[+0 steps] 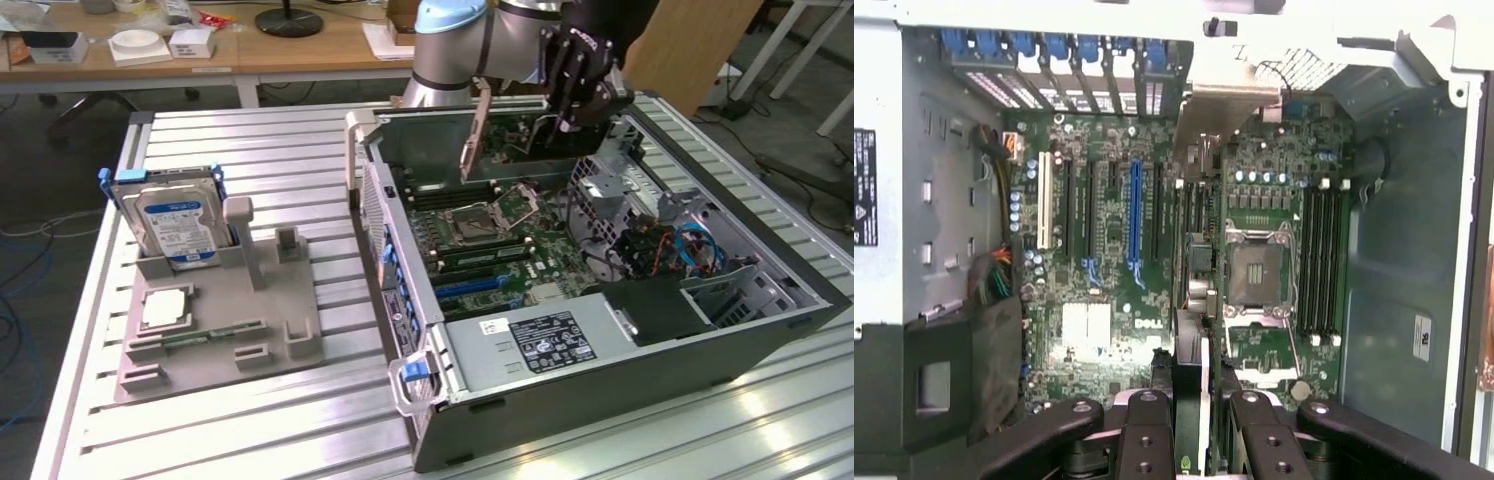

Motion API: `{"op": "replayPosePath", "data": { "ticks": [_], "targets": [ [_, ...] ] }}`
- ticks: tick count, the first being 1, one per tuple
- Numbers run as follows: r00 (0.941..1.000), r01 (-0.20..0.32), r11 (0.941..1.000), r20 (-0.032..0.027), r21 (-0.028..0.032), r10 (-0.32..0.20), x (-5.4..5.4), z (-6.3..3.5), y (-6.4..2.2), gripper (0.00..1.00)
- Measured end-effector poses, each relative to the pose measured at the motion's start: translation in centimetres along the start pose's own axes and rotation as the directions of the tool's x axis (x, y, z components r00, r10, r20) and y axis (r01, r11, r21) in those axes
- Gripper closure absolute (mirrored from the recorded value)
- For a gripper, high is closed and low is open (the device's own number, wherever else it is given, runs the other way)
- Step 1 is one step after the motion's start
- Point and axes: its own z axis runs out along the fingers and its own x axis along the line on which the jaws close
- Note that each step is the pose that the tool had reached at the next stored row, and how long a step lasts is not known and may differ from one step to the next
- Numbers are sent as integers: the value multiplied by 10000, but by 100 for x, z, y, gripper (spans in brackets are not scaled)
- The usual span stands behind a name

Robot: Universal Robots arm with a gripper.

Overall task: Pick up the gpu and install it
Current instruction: 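Insert the gpu into the slot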

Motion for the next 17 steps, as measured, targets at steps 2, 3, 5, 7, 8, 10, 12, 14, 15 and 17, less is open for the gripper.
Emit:
{"op": "replayPosePath", "data": {
  "ticks": [2,3,5,7,8,10,12,14,15,17],
  "targets": [
    [10000,-1,10000,3,1,1,0,5,12,73],
    [10000,-1,10000,1,1,1,0,10,15,73],
    [10000,1,10000,-13,37,-1,1,13,24,73],
    [10000,6,9999,-23,132,-6,1,18,31,73],
    [10000,10,9998,-24,196,-9,0,21,35,73],
    [10000,12,9997,-24,253,-12,0,26,44,73],
    [10000,0,9997,-23,256,0,1,38,54,73],
    [9999,-107,9996,-24,262,107,2,53,67,73],
    [9999,-150,9995,-23,264,150,2,59,77,73],
    [9999,-158,9995,-23,265,158,2,69,104,73]
  ]
}}
